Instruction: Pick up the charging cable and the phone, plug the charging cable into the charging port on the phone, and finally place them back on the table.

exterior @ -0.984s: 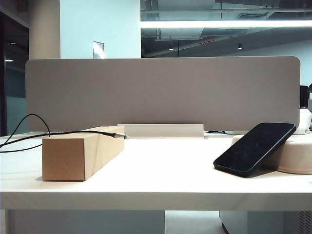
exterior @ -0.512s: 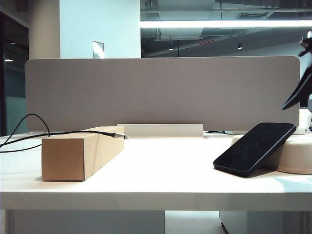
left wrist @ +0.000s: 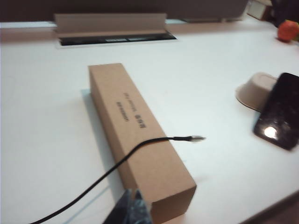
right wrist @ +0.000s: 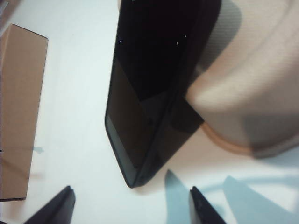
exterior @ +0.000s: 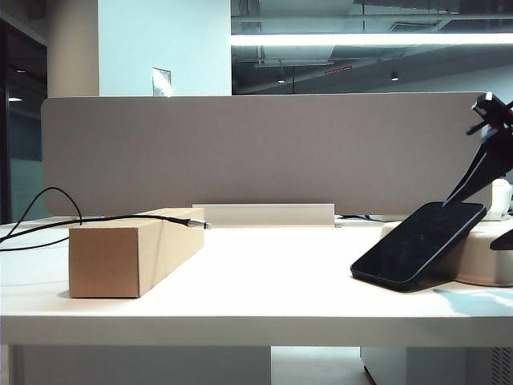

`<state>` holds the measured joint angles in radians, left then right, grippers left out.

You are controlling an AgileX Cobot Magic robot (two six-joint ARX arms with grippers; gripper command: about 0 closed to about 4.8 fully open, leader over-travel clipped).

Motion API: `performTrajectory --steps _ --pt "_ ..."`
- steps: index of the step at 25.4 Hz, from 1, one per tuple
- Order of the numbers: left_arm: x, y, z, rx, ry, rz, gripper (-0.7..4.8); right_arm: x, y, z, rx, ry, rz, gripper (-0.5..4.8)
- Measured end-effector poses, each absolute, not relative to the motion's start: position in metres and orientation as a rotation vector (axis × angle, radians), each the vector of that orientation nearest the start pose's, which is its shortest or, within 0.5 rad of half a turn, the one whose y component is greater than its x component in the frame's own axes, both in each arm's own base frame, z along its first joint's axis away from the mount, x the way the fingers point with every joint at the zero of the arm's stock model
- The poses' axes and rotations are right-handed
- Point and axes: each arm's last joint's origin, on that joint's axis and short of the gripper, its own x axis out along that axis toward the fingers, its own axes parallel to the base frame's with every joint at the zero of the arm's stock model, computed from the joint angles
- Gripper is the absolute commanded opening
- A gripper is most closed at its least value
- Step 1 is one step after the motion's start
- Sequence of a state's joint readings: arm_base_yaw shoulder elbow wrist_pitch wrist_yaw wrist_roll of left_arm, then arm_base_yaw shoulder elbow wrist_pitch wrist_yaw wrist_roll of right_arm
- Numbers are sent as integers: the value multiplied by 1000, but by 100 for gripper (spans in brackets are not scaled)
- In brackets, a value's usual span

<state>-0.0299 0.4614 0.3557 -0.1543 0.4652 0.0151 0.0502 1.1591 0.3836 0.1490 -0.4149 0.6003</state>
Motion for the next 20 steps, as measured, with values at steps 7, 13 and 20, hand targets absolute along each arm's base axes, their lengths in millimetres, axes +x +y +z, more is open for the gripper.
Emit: performTrajectory --steps 7,13,20 --pt "157 -19 258 -51 324 -525 146 214 23 150 691 771 246 338" --pt "179 -20 289 -57 352 -530 192 224 23 140 738 758 240 337" --pt "179 -20 295 -49 338 -533 191 233 45 125 711 768 326 337"
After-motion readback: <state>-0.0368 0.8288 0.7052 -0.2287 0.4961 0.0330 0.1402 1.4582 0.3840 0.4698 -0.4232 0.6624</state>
